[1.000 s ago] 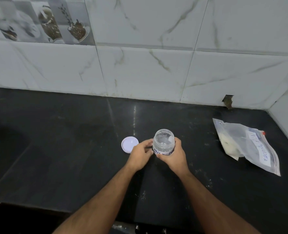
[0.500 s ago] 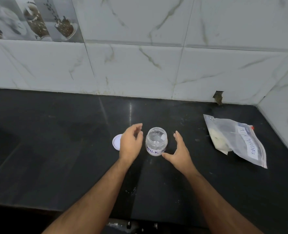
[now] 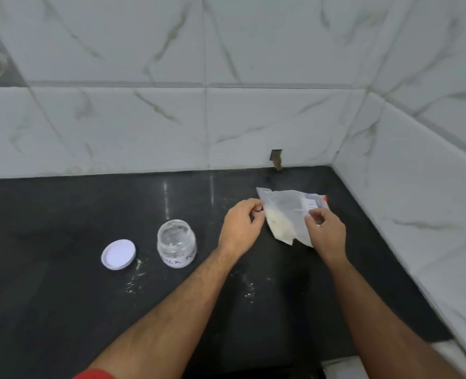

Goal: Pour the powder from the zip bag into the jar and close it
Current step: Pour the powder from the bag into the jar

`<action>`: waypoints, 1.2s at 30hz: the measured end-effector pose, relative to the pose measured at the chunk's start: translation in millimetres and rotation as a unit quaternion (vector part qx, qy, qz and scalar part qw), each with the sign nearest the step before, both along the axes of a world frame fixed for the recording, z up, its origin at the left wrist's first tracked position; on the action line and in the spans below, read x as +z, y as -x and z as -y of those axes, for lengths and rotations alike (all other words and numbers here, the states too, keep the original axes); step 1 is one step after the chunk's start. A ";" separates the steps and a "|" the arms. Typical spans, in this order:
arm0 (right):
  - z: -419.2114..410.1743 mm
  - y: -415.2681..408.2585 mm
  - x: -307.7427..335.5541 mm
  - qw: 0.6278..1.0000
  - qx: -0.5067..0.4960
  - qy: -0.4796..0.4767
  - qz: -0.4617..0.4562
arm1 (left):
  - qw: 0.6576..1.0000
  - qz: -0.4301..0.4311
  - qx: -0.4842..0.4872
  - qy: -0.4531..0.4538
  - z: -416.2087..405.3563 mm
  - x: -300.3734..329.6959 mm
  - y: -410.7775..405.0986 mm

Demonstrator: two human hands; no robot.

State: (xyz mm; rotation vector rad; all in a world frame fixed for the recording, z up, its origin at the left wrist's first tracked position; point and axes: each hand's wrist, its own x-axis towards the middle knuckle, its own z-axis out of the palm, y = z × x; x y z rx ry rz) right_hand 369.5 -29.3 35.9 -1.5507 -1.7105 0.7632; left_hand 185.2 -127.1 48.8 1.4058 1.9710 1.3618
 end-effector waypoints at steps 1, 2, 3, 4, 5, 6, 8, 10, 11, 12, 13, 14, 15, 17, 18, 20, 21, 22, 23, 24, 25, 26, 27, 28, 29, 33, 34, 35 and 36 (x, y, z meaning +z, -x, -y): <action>-10.4 -14.1 -1.9 1.000 -0.013 0.012 0.013 | 1.000 -0.007 -0.014 0.017 -8.5 -3.3 -8.9; -20.8 -27.0 -4.3 0.999 -0.023 0.026 0.028 | 0.999 -0.011 -0.027 0.035 -16.3 -6.3 -16.8; -30.4 -38.0 -7.2 0.998 -0.031 0.041 0.044 | 0.998 -0.013 -0.039 0.053 -23.2 -9.0 -23.8; -39.9 -47.4 -11.3 0.996 -0.038 0.057 0.056 | 0.996 -0.015 -0.048 0.070 -29.3 -11.6 -29.7; -48.1 -54.6 -15.4 0.994 -0.044 0.074 0.061 | 0.995 -0.019 -0.055 0.085 -34.7 -14.3 -34.7; -55.8 -60.1 -19.2 0.993 -0.048 0.089 0.063 | 0.993 -0.024 -0.058 0.097 -39.5 -16.6 -38.8; -65.8 -65.4 -22.5 0.990 -0.048 0.114 0.068 | 0.991 -0.027 -0.057 0.116 -47.4 -19.8 -45.6; -73.3 -66.6 -24.4 0.985 -0.044 0.142 0.086 | 0.990 -0.026 -0.052 0.127 -53.8 -21.8 -50.8; -75.6 -65.5 -26.4 0.983 -0.037 0.151 0.095 | 0.990 -0.028 -0.050 0.132 -55.6 -22.6 -52.4; -79.7 -66.3 -29.0 0.981 -0.032 0.163 0.102 | 0.989 -0.031 -0.048 0.135 -58.9 -22.9 -56.2; -82.2 -66.3 -29.3 0.977 -0.034 0.180 0.104 | 0.989 -0.034 -0.046 0.140 -61.6 -23.5 -59.7; -82.6 -64.9 -30.1 0.974 -0.036 0.196 0.106 | 0.988 -0.035 -0.044 0.143 -62.0 -24.7 -60.6; -83.8 -65.0 -31.3 0.972 -0.033 0.208 0.103 | 0.988 -0.036 -0.043 0.146 -63.3 -25.4 -63.2; -86.7 -66.5 -33.8 0.974 -0.032 0.214 0.070 | 0.987 -0.034 -0.041 0.150 -67.1 -26.2 -68.9; -86.6 -66.3 -33.0 0.976 -0.032 0.210 0.050 | 0.987 -0.032 -0.038 0.150 -68.6 -25.3 -71.1; -84.2 -65.3 -27.0 0.981 -0.021 0.190 0.004 | 0.988 -0.027 -0.028 0.147 -72.7 -20.8 -74.5; -83.3 -64.9 -22.3 0.983 -0.009 0.181 -0.026 | 0.989 -0.025 -0.018 0.144 -75.7 -17.0 -76.0; -81.9 -64.5 -17.1 0.984 0.007 0.170 -0.058 | 0.990 -0.021 -0.005 0.139 -79.0 -12.2 -77.3; -80.0 -63.9 -10.6 0.983 0.024 0.158 -0.089 | 0.991 -0.014 0.007 0.133 -82.9 -6.4 -78.3; -77.8 -62.8 -3.7 0.981 0.041 0.147 -0.120 | 0.992 -0.005 0.017 0.125 -87.1 -0.1 -78.7; -74.7 -61.0 4.2 0.977 0.060 0.139 -0.150 | 0.993 0.002 0.023 0.119 -91.6 6.9 -78.9; -71.4 -58.4 11.6 0.972 0.082 0.131 -0.175 | 0.993 0.005 0.027 0.114 -96.3 14.9 -79.2; -68.2 -55.2 18.3 0.969 0.104 0.123 -0.188 | 0.994 0.005 0.031 0.107 -100.7 23.1 -79.1; -65.0 -51.4 23.7 0.967 0.128 0.112 -0.192 | 0.994 0.006 0.037 0.100 -105.1 31.4 -78.8; -61.3 -47.5 28.5 0.965 0.150 0.102 -0.189 | 0.995 0.008 0.045 0.094 -108.9 39.1 -78.4; -50.2 -34.3 40.3 0.965 0.192 0.074 -0.163 | 0.992 -0.005 0.084 0.098 -117.4 63.1 -71.3; -47.7 -31.6 42.4 0.966 0.202 0.062 -0.151 | 0.991 -0.009 0.087 0.106 -117.4 66.8 -68.4; -45.6 -28.7 44.9 0.966 0.213 0.051 -0.139 | 0.989 -0.015 0.089 0.117 -117.2 70.0 -65.5; -44.2 -25.6 46.8 0.966 0.223 0.041 -0.127 | 0.987 -0.023 0.092 0.128 -116.3 72.7 -62.9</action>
